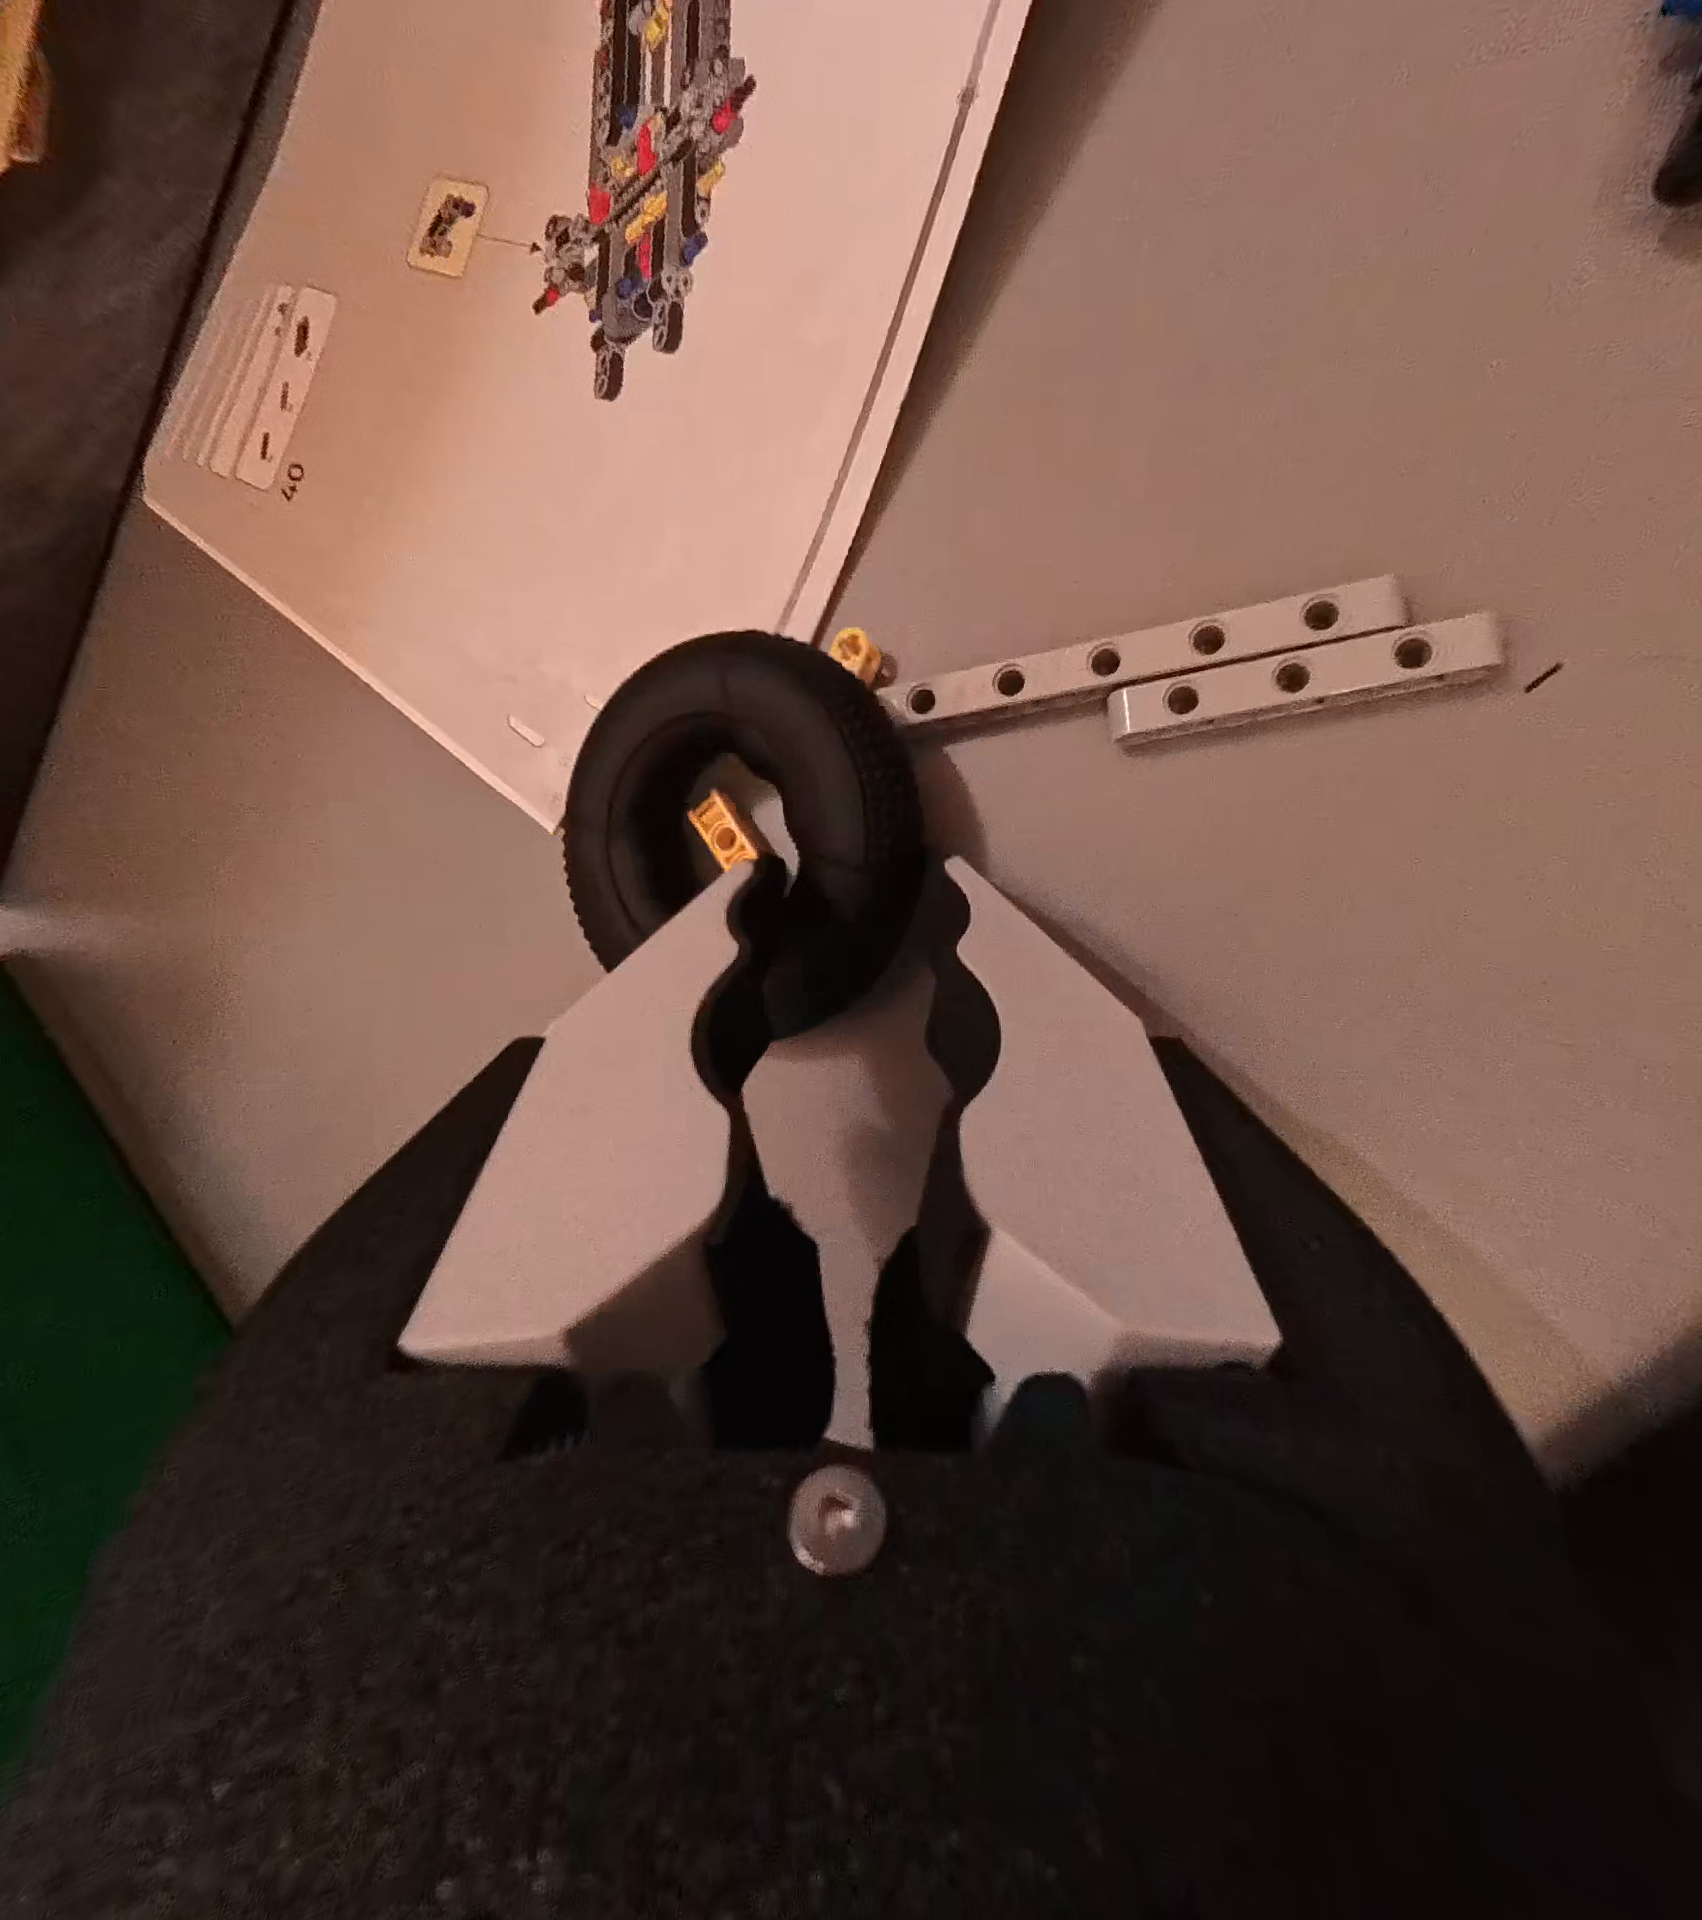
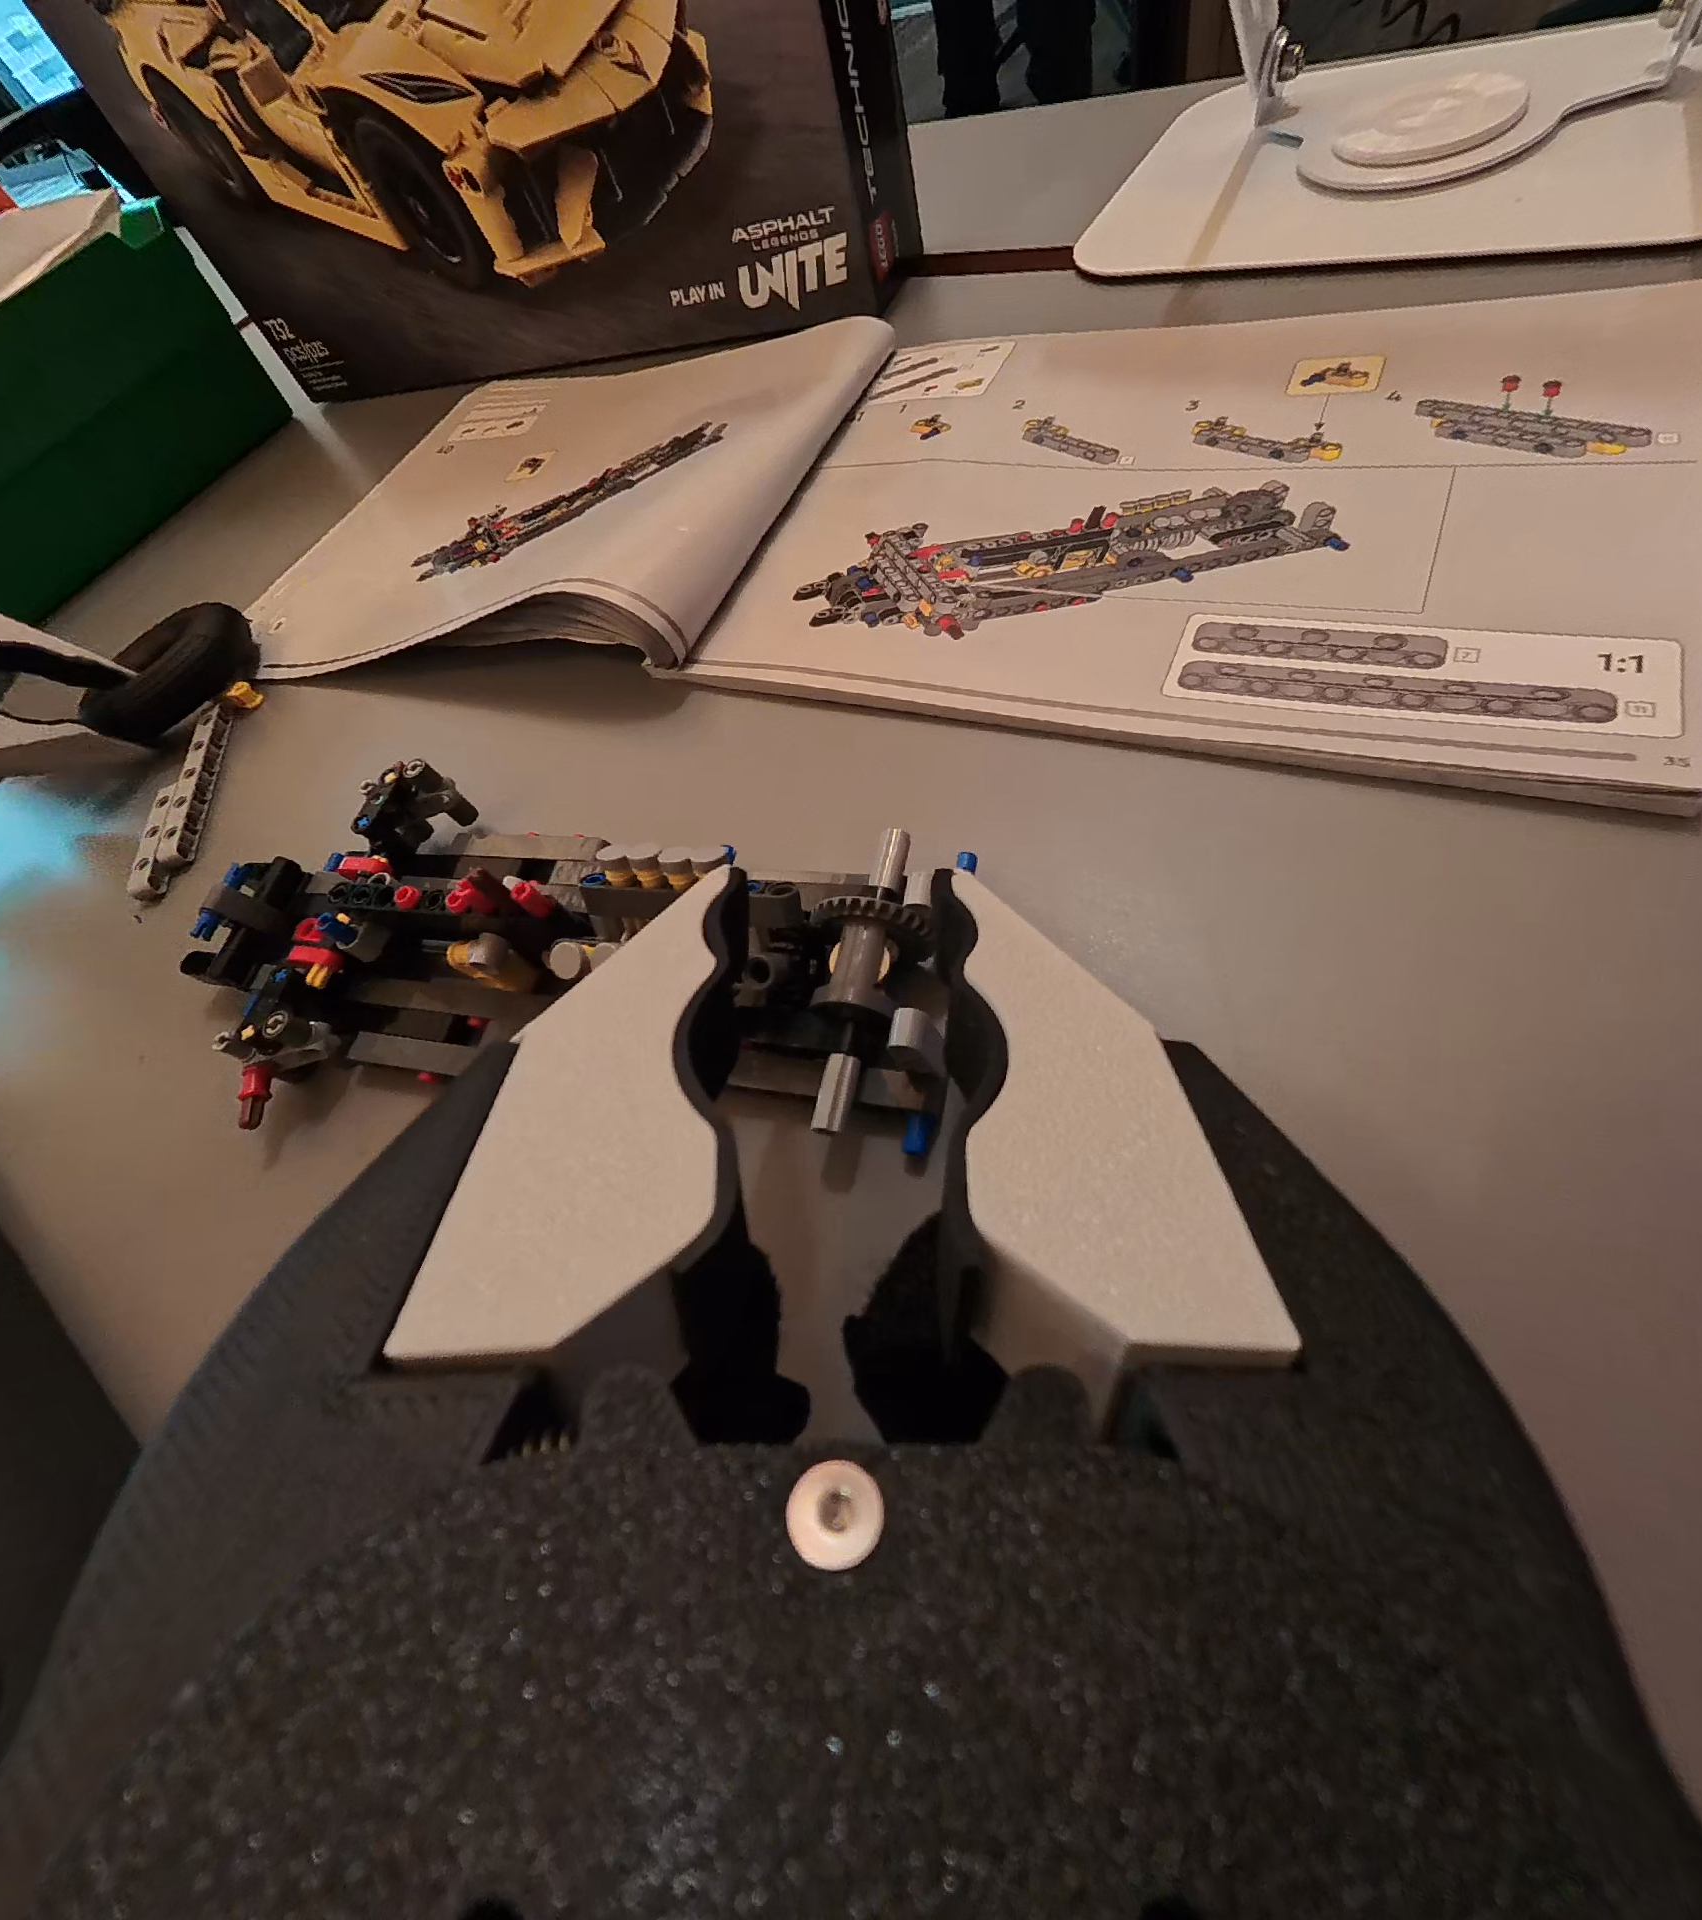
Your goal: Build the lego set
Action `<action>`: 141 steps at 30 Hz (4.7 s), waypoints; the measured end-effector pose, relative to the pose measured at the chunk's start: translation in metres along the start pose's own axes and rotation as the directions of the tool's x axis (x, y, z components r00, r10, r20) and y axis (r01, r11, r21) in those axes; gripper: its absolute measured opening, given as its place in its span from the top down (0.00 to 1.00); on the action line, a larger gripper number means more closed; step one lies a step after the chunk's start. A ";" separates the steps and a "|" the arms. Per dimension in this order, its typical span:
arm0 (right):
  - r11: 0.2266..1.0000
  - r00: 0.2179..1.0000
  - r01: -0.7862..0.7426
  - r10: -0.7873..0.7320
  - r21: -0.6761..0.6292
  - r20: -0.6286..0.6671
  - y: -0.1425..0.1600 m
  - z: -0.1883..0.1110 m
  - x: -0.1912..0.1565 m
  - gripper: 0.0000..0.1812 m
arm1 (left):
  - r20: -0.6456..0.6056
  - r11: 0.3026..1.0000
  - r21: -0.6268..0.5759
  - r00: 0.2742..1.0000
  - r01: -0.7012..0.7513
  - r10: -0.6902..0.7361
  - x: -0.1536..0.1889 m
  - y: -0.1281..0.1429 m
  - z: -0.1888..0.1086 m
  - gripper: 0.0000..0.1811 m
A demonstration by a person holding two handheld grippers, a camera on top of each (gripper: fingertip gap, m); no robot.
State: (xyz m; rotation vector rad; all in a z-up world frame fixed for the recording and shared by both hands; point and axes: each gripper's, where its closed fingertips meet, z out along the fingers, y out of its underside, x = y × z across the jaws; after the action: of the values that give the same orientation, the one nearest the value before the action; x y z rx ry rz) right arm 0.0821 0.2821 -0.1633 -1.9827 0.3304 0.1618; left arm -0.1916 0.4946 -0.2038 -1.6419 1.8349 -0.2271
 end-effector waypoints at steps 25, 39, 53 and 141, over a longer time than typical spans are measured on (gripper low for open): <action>0.998 1.000 -0.029 0.029 0.057 -0.004 -0.009 -0.006 0.005 0.81 | 0.464 0.881 -0.276 0.856 0.384 -0.227 -0.122 0.298 -0.175 0.89; 0.998 1.000 -0.031 0.031 0.048 0.004 -0.008 -0.004 0.004 0.81 | 0.310 0.835 -0.078 0.809 0.545 -0.499 -0.109 0.285 -0.152 0.83; 0.997 1.000 0.015 -0.014 0.075 -0.006 -0.014 -0.006 0.001 0.82 | 0.320 0.766 0.229 0.697 0.601 -0.642 -0.090 0.087 -0.168 0.84; 0.944 0.931 0.323 -0.305 -0.067 0.200 0.003 0.023 -0.072 0.84 | -0.463 0.989 -0.139 0.886 -0.055 -0.016 0.004 -0.029 0.019 0.91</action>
State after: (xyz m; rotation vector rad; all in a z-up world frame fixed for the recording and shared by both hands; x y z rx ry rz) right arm 0.0133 0.3133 -0.1573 -2.0704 -0.1213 0.1595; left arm -0.1568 0.4908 -0.2039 -1.7801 2.2690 -0.5249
